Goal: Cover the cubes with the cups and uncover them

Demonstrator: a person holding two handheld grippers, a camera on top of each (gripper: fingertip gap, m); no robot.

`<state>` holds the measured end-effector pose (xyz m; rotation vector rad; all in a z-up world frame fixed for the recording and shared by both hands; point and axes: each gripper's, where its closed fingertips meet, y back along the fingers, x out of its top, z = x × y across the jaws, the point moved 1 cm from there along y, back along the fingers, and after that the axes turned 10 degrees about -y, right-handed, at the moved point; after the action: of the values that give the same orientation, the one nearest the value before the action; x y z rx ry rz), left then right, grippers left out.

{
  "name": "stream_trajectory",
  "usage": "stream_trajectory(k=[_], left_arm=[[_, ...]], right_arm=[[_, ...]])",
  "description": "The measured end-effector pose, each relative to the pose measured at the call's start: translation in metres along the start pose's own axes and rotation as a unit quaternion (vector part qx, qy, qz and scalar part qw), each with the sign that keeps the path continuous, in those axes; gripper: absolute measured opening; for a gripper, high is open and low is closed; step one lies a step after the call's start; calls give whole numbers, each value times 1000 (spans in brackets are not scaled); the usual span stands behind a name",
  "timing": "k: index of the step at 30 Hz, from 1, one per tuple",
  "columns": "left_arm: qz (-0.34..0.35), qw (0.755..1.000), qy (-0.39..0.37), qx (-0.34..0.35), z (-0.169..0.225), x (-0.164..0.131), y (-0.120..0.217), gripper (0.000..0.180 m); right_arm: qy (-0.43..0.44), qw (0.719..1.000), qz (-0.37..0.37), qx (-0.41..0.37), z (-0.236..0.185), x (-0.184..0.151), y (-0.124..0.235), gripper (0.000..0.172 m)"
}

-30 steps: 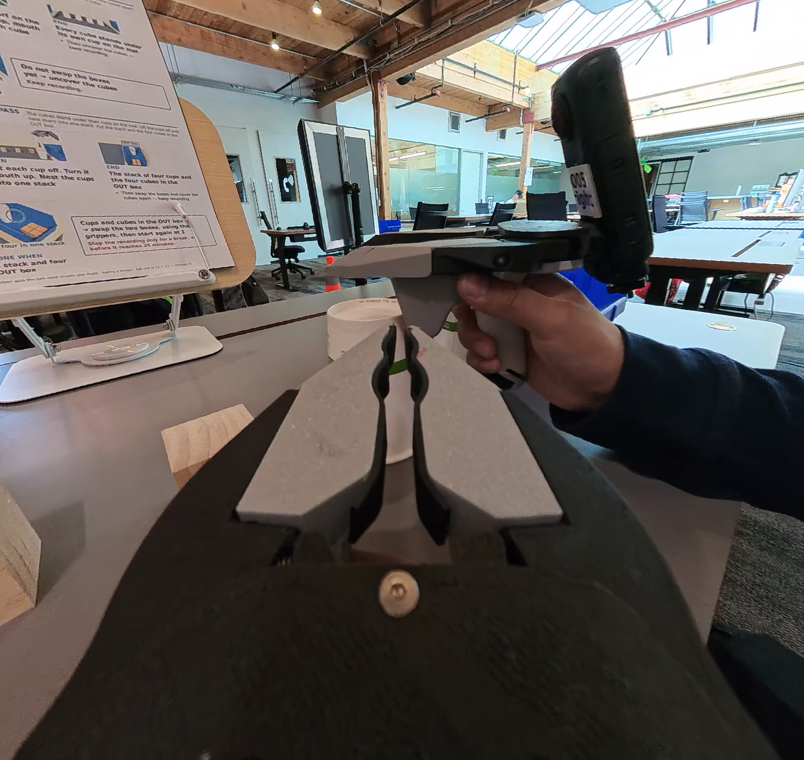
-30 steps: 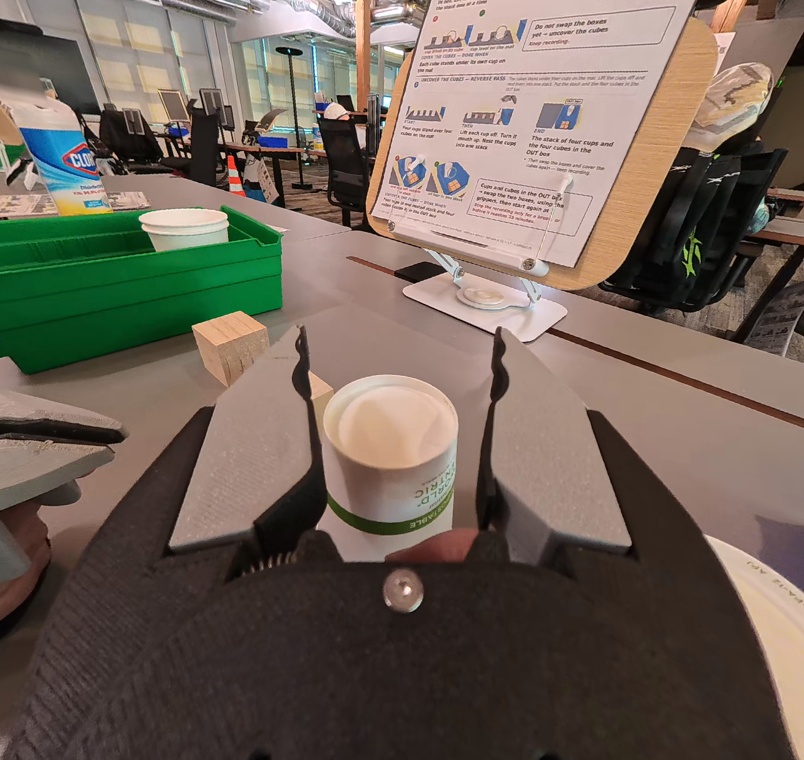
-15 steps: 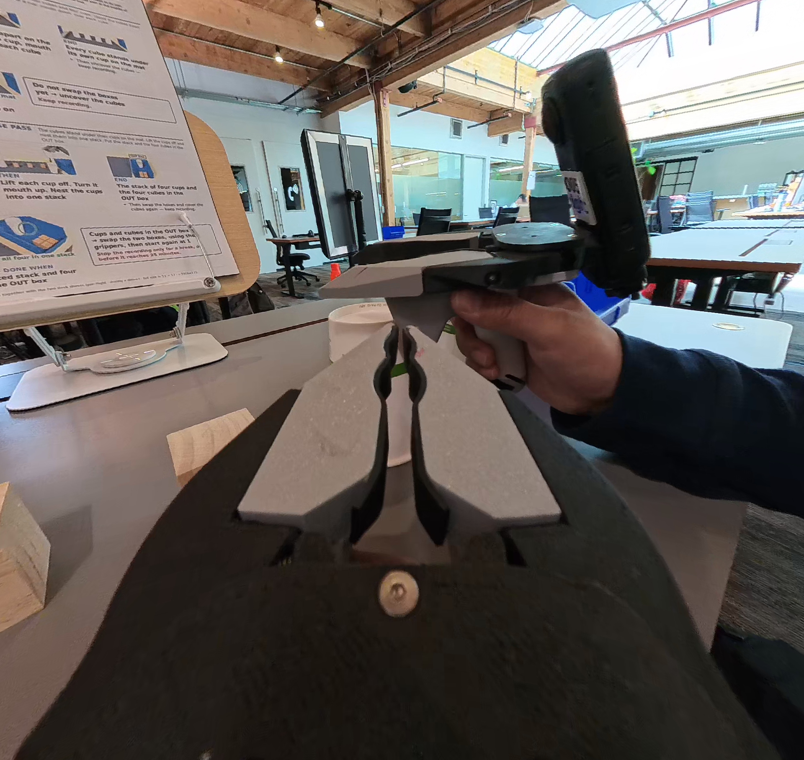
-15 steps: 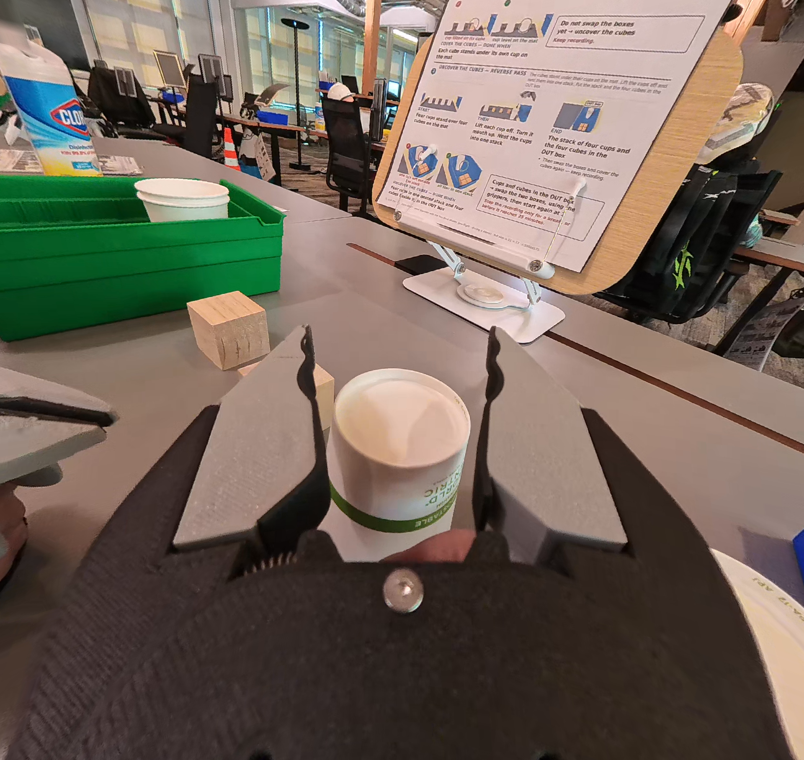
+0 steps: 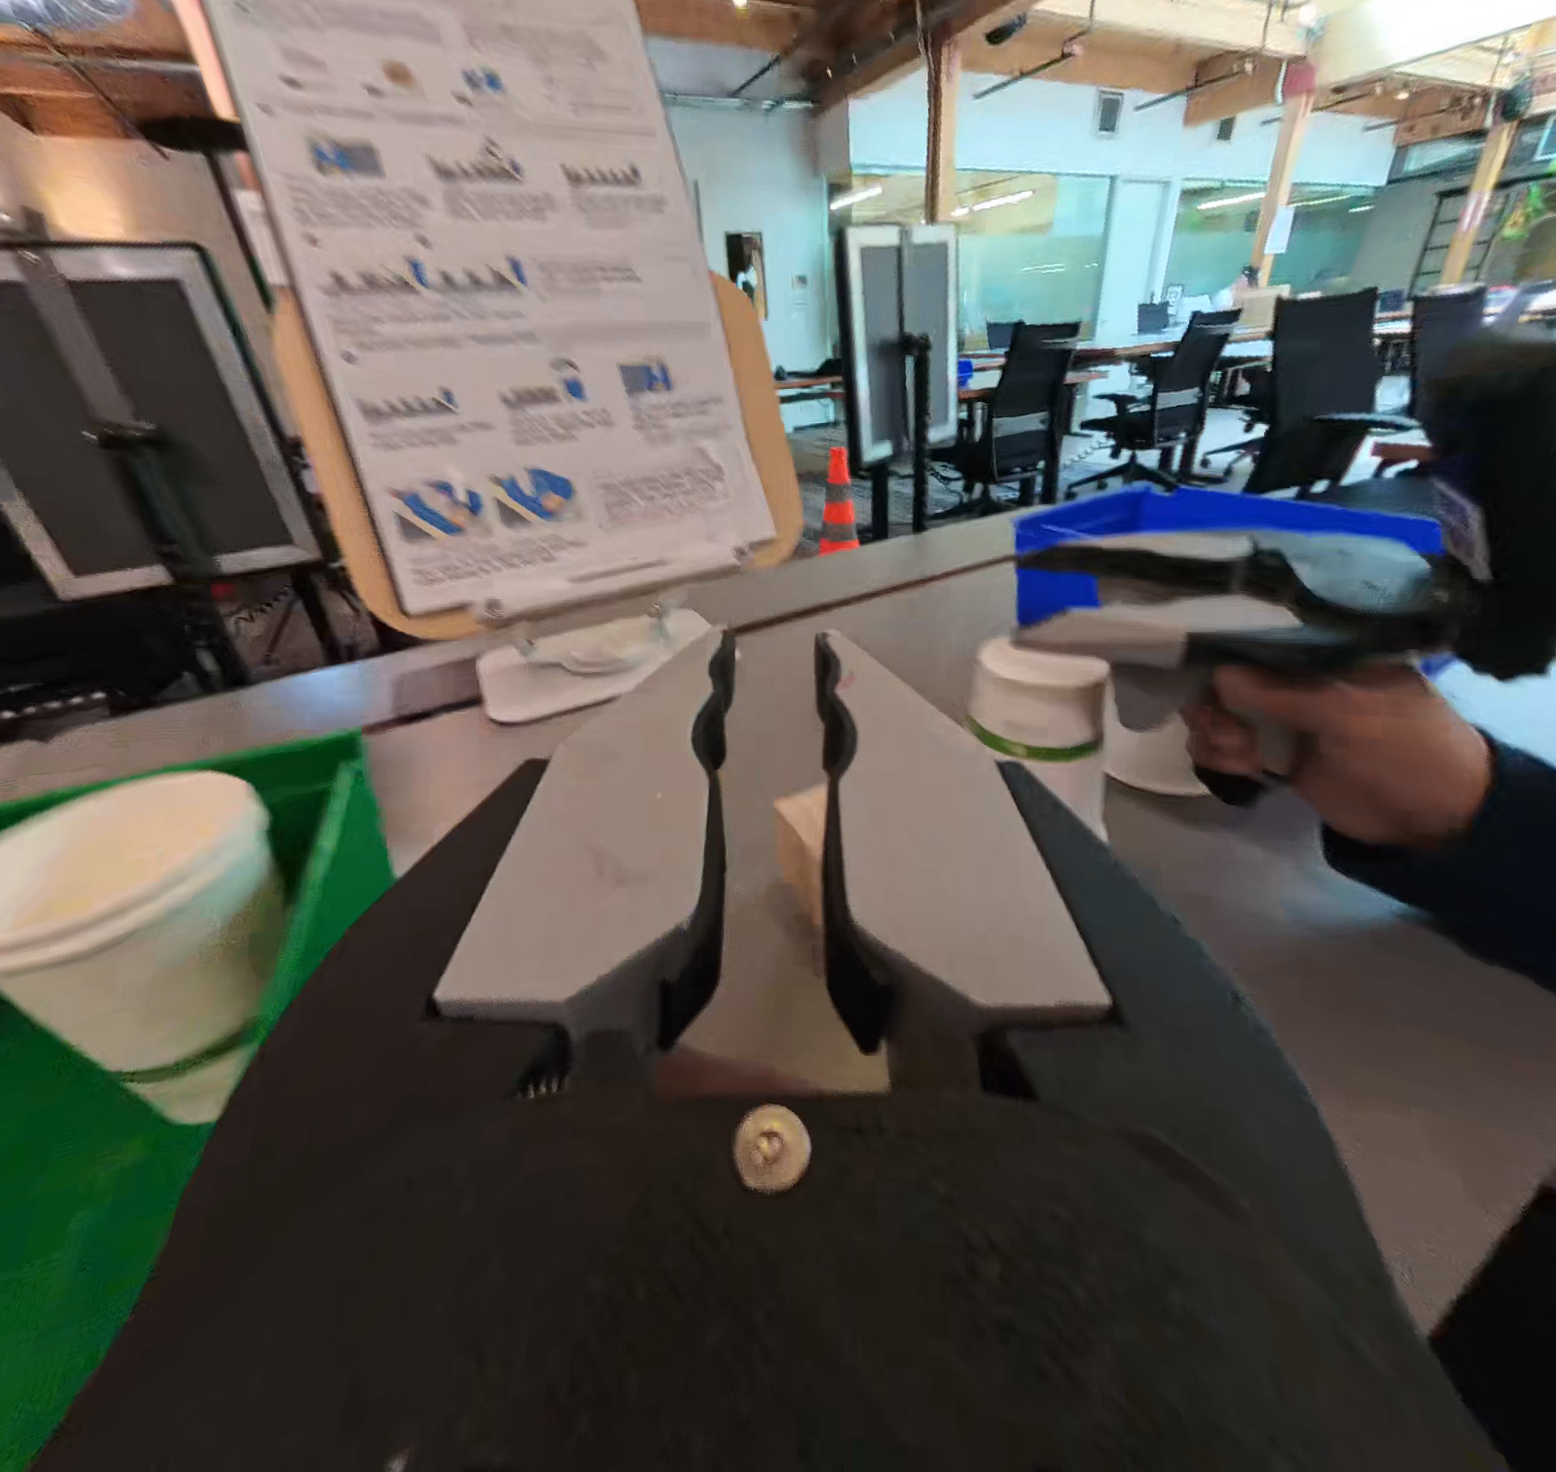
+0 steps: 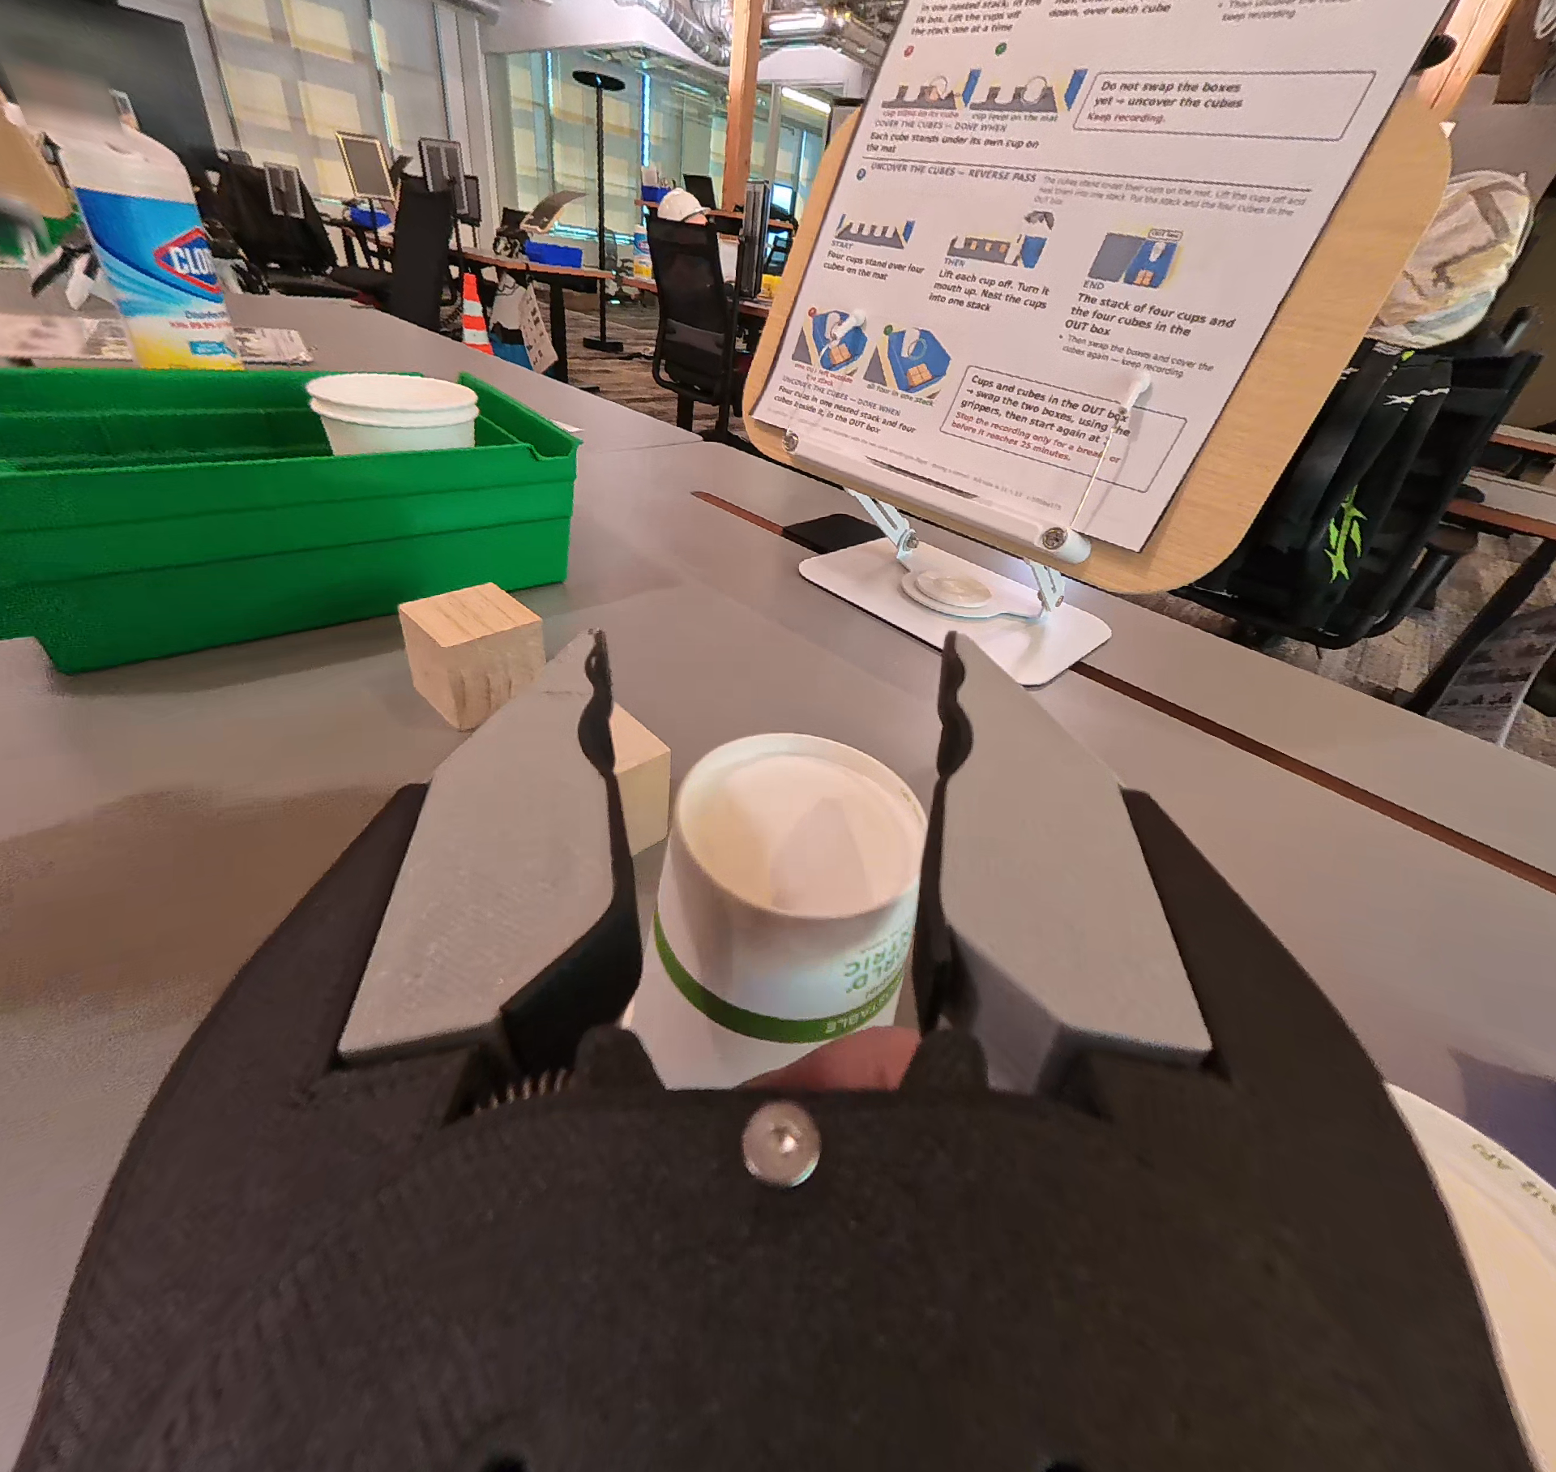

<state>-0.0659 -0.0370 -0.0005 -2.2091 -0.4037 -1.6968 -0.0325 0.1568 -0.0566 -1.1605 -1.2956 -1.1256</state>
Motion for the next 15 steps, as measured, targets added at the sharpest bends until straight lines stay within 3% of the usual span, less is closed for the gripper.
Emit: stream_trajectory(k=[2,5,9,12,15], left_arm=[[-36,999,-25,29,-50,14,0,16],[-157,984,-60,58,-118,-10,-14,22],[-309,950,-52,0,-148,-73,-27,31],[-333,939,-89,21,-167,-92,-30,26],[-347,935,-66,19,-174,-105,-33,26]], right_arm=[[2,1000,0,3,-2,0,0,75],[6,1000,-3,6,-4,-1,0,75],[14,1000,-5,4,-4,-2,-1,74],[17,1000,-5,0,-3,-2,-1,74],[12,1000,-5,-1,0,-2,-1,74]])
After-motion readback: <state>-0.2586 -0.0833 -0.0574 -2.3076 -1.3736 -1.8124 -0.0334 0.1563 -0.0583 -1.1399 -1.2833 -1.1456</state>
